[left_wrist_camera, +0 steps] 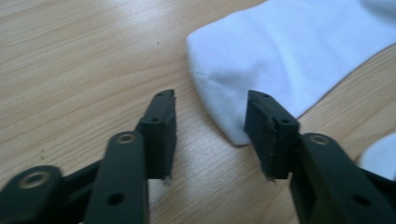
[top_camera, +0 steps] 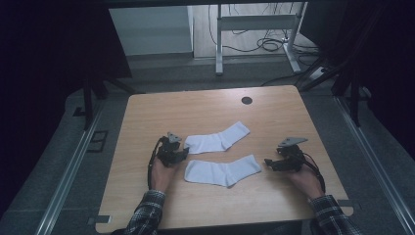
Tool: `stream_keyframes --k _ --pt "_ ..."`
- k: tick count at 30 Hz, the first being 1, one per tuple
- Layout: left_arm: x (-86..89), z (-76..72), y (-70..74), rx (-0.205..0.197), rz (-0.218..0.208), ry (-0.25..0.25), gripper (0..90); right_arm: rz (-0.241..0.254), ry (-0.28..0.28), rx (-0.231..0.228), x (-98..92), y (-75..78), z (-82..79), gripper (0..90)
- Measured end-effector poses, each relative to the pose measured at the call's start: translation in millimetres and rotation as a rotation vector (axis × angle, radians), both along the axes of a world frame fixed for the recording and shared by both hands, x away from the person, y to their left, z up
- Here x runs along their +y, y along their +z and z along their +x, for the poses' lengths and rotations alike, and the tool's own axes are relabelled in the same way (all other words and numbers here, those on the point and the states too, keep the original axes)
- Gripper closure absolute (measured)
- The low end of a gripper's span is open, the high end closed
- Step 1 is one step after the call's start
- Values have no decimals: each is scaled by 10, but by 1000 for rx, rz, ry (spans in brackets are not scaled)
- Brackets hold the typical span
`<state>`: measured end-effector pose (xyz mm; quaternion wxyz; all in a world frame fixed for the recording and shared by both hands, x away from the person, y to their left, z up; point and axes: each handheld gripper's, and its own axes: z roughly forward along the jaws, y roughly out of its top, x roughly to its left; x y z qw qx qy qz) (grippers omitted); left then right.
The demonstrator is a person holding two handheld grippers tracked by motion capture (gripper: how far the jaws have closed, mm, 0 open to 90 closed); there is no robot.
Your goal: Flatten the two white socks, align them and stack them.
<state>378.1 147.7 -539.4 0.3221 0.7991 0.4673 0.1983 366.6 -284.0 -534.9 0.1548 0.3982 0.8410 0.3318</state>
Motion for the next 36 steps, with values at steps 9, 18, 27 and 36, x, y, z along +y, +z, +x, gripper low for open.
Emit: stream_keyframes --k 9,18,27,36 --pt "89 48 -46 16 -64 2 403 -8 1 6 8 8 12 245" --pt "87 52 -48 16 -60 11 371 -39 3 32 46 60 53 329" --pt "78 49 -47 17 -58 20 369 10 23 34 203 200 209 386" --pt "78 47 -46 18 -56 22 369 35 8 19 487 282 565 509"
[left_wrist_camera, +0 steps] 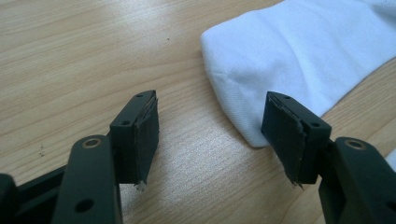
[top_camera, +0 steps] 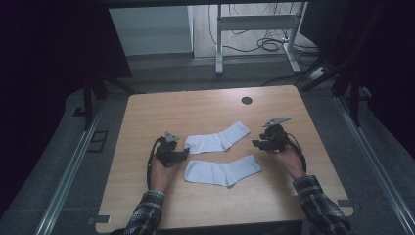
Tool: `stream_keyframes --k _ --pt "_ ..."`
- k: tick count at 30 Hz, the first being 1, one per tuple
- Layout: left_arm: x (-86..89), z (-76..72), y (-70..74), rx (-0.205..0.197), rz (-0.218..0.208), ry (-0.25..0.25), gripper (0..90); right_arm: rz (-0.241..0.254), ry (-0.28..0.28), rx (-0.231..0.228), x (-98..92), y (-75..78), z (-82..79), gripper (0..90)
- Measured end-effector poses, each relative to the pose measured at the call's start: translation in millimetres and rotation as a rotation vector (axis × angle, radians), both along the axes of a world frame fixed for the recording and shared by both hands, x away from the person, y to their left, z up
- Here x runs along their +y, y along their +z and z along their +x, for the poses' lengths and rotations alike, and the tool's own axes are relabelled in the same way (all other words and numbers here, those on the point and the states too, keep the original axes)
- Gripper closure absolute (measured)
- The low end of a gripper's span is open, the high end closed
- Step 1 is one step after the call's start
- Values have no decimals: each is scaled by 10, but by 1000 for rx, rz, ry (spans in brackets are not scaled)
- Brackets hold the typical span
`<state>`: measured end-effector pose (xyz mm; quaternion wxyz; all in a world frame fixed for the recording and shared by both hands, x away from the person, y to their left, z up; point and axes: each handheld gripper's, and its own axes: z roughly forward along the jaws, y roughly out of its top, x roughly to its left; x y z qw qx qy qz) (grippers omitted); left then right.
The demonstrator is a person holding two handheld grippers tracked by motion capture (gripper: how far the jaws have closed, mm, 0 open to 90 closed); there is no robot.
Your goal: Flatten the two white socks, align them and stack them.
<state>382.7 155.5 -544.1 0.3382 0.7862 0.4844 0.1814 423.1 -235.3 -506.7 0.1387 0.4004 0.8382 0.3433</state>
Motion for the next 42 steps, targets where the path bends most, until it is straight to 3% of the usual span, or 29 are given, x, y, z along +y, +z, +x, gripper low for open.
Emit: stream_keyframes --k 8,14,19,21,25,28,31,35,37,40,42 --pt "-2 0 -1 0 -2 2 368 -4 -14 -17 174 -17 298 544" --pt "-4 0 0 2 1 -5 346 41 -44 -9 214 -64 521 536" --pt "-5 1 -1 3 2 -8 334 -19 -49 -1 299 -183 625 536" --pt "-8 1 -3 2 -3 -5 332 -39 -45 6 319 -240 635 533" --pt "-4 5 -3 5 -1 -7 314 -23 -40 28 291 -236 567 558" --pt "13 21 -5 6 -2 -26 289 -49 -13 57 261 -201 468 558" --pt "36 49 36 13 12 -28 280 -84 -2 55 227 -156 407 534" --pt "13 78 59 -12 -17 -28 347 -20 -23 34 189 -86 414 524" --pt "-13 99 35 -18 -2 -17 409 -41 -18 25 213 -105 419 531" --pt "-13 124 3 -10 -35 -23 458 -63 -7 16 247 -167 419 565" --pt "-7 122 3 -4 -51 -47 560 -57 -4 21 256 -209 411 635"
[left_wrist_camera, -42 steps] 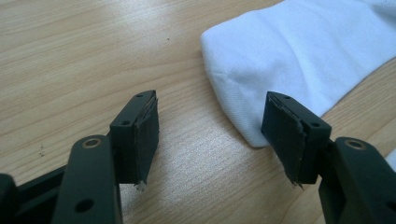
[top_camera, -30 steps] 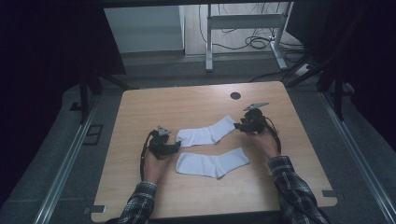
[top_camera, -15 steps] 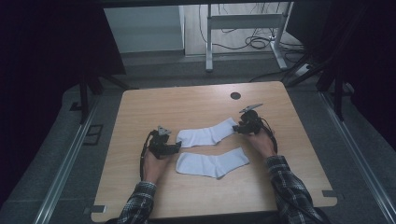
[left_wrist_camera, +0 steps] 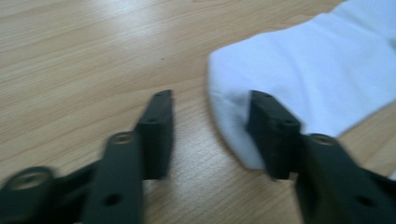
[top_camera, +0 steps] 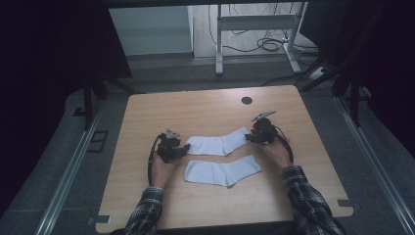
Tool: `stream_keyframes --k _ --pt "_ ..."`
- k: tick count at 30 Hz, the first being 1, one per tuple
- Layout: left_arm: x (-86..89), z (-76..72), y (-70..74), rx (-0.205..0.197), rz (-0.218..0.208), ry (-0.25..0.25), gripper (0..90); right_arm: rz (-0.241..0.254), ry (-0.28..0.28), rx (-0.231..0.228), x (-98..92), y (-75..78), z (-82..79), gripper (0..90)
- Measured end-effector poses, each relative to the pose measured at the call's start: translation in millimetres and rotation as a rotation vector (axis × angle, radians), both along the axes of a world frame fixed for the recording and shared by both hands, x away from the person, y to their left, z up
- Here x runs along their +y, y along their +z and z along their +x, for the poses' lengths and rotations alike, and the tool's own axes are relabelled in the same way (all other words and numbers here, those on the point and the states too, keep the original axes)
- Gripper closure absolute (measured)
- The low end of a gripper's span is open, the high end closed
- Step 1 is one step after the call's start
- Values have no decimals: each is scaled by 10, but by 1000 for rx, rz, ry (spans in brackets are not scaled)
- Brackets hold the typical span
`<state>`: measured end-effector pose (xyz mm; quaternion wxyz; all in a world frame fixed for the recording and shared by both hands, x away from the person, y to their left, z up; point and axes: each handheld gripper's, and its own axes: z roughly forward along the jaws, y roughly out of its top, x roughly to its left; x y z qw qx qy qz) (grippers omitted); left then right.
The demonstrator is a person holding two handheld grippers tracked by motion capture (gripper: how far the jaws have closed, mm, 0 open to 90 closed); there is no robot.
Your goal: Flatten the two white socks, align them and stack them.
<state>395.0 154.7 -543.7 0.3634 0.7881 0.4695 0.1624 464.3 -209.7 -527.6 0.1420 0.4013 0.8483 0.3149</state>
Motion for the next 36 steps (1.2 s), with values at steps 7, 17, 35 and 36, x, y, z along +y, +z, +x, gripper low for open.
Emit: stream_keyframes --k 7,17,35,36 --pt "-26 -23 8 28 -42 -42 843 5 9 29 42 26 -65 811" --pt "-26 -155 304 -28 -54 -65 857 36 39 -35 -54 288 -284 809" --pt "70 -737 551 -60 -64 -133 852 108 107 -29 -218 557 -807 808" --pt "74 -772 551 -61 -59 -134 851 109 113 -25 -224 559 -843 808"
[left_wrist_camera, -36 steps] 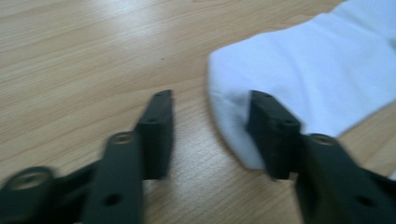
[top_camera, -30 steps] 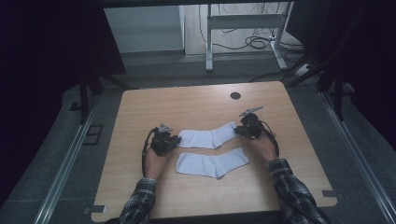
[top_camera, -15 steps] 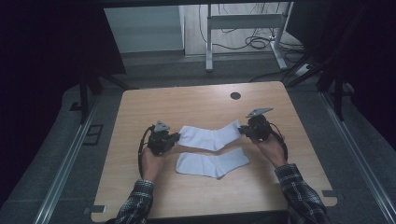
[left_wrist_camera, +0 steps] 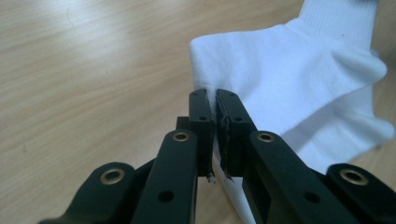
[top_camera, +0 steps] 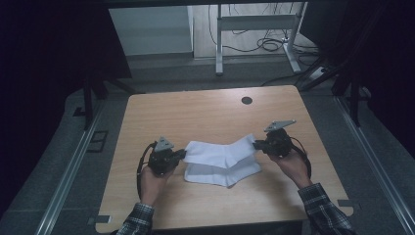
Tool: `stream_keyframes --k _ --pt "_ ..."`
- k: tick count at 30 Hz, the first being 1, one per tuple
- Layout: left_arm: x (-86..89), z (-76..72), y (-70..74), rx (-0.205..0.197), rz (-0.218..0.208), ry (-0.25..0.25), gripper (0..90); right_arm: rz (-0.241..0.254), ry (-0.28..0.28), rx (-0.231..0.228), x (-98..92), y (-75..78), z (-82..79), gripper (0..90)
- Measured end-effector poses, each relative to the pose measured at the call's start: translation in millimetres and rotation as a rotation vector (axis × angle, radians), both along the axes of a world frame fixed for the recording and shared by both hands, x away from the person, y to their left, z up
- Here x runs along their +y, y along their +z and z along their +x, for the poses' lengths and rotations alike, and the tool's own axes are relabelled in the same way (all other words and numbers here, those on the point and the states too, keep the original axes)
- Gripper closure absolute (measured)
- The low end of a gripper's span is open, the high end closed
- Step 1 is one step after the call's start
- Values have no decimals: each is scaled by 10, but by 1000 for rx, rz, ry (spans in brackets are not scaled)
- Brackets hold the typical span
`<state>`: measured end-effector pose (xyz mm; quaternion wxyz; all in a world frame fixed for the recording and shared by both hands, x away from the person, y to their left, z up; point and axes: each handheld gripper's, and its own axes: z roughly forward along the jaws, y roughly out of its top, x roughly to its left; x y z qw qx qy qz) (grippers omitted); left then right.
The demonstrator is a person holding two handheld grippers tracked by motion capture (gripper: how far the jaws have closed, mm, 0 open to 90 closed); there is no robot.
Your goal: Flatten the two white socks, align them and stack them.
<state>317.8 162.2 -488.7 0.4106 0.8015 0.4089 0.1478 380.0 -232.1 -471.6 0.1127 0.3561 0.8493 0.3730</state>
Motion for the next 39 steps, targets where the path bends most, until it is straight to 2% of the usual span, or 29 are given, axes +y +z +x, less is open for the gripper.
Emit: stream_keyframes --k 4,11,15,20,23,25,27,28,31,33,39 --pt "10 -122 0 0 0 -7 851 -5 24 10 -6 -1 -142 808" --pt "-24 -290 -67 14 30 -26 852 -38 60 29 27 -66 -332 807" --pt "-70 -287 -137 26 71 -32 852 -62 68 37 39 -130 -382 806" --pt "-142 -274 -199 48 132 -45 846 -87 66 59 53 -239 -351 798" --pt "-177 -275 -252 64 158 -45 794 -133 71 89 75 -322 -334 740" --pt "-190 -282 -242 48 169 -32 669 -155 52 79 69 -340 -325 662" --pt "-180 -286 -195 18 163 -9 542 -135 37 61 47 -302 -321 598" --pt "-168 -285 -160 -2 144 19 494 -129 34 47 39 -282 -321 580" --pt "-143 -256 -143 -4 103 48 421 -109 20 24 34 -241 -319 550" --pt "-143 -226 -180 12 101 58 416 -115 18 15 48 -262 -309 544" --pt "-190 -161 -304 67 104 50 438 -143 19 39 104 -390 -272 537"
